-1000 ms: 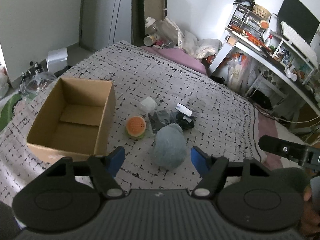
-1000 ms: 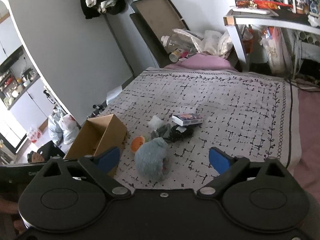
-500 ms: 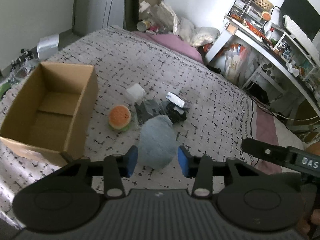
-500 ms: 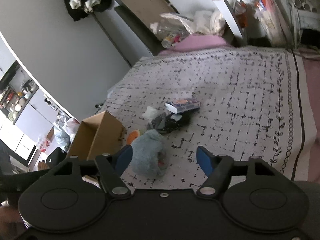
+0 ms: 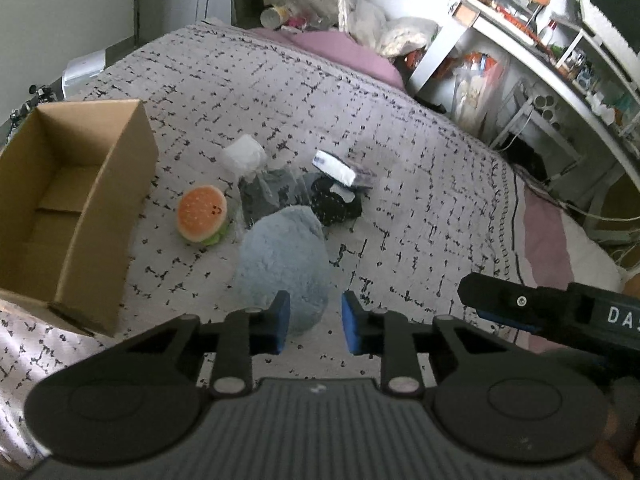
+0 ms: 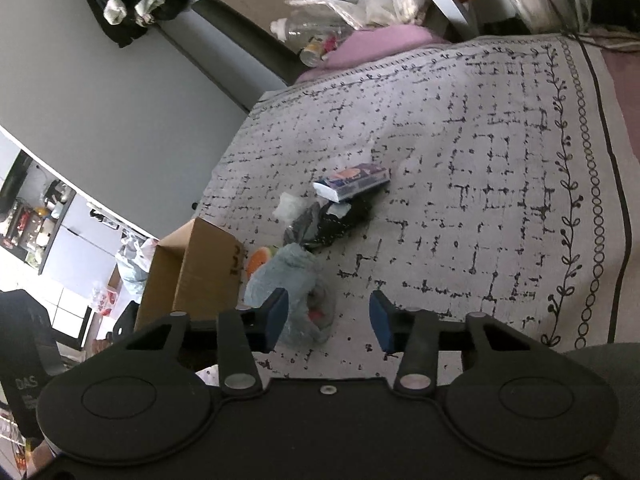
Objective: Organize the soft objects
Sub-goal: 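Move both grippers down toward the grey fluffy plush toy, then close the left gripper on the grey plush while the right gripper also grips it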
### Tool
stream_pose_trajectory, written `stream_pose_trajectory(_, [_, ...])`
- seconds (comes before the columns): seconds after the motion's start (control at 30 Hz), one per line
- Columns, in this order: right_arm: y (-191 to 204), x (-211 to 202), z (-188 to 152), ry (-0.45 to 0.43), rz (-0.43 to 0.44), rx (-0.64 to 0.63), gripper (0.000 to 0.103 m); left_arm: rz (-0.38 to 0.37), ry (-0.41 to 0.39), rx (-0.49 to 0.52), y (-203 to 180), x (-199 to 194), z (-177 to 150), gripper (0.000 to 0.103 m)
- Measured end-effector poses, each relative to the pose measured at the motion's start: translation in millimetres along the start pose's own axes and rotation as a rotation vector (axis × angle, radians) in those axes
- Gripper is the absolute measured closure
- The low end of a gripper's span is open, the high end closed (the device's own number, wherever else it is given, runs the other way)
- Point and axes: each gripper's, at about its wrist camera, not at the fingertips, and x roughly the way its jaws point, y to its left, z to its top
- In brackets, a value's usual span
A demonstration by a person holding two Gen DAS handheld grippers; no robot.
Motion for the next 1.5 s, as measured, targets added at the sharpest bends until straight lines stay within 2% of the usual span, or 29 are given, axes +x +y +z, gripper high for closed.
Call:
stream_pose_trajectory(0.3, [-9.6, 13.1, 4.1, 0.032, 0.022, 0.036, 0.06, 0.042, 0.045, 0.032, -7.1, 30.3, 3.1, 0.073])
stream_pose_trajectory(0.47, [-12.0, 23.3, 6.3, 0.047, 0.04, 0.06, 0.06, 0.054, 0.032, 0.051, -4.3, 32.9, 5.5, 0.072])
stream_pose_trajectory(0.77, [-5.9, 42.6, 6.8, 0.082, 0.089, 0.092, 0.06, 0.158, 0.0, 0.073, 8.4, 31.5, 6.0, 0.067])
stream_pose_trajectory(0.9, [-1.2, 48.7, 4.8, 0.086, 0.108, 0.086, 0.06, 0.197, -0.008, 0.043, 24.8, 34.9, 3.8, 0.066])
stream_pose_trajectory(1.2, [11.4, 80.7, 2.3, 0.116, 0.196, 0.119, 0.062, 0.136, -0.064, -0.058, 50.8, 30.1, 1.7, 0.077])
stream_pose_trajectory(1.37, [24.5, 108.8, -7.5, 0.167, 0.137, 0.093, 0.062, 0.1, -0.062, -0.104, 61.4, 29.4, 0.7, 0.079])
stream_pose_trajectory(1.5, [30.5, 118.2, -12.4, 0.169, 0.139, 0.095, 0.062, 0.082, -0.063, -0.14, 69.5, 29.5, 0.6, 0.079])
